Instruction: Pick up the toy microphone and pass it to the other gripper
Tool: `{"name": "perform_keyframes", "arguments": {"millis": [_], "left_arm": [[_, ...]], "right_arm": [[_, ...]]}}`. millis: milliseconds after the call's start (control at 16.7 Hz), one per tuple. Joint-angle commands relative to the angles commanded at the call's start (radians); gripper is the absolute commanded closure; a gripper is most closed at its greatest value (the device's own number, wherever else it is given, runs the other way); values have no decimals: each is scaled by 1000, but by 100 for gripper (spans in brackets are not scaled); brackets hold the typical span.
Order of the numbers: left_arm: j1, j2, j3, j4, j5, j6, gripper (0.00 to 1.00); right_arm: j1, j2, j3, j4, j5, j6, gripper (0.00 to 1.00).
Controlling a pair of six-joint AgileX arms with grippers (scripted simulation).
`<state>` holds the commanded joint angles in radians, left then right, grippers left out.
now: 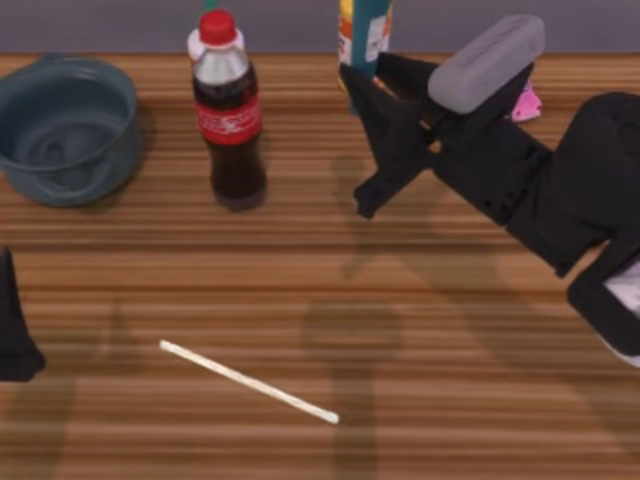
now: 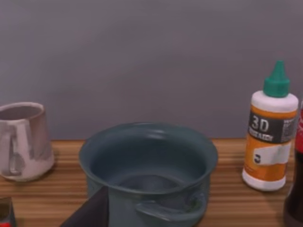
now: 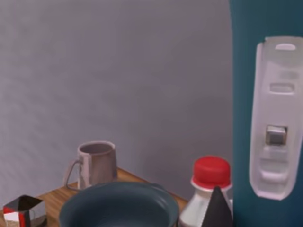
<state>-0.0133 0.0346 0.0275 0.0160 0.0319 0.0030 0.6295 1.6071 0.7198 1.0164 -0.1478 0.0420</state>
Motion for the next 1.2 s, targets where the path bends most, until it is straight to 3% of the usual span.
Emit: {"name": "perform_keyframes", "arguments": {"millis": [240, 900, 1080, 1200], "left_arm": [[-50, 192, 129, 73, 143, 18, 0], [-221, 1050, 636, 363, 678, 99, 0], [-253, 1193, 721, 412, 770, 110, 0], [-265, 1237, 749, 428, 801, 113, 0]], "right_arm": [[0, 0, 0, 0, 0, 0, 100], [0, 0, 0, 0, 0, 0, 100], [0, 0, 0, 0, 0, 0, 100], [0, 0, 0, 0, 0, 0, 100]]}}
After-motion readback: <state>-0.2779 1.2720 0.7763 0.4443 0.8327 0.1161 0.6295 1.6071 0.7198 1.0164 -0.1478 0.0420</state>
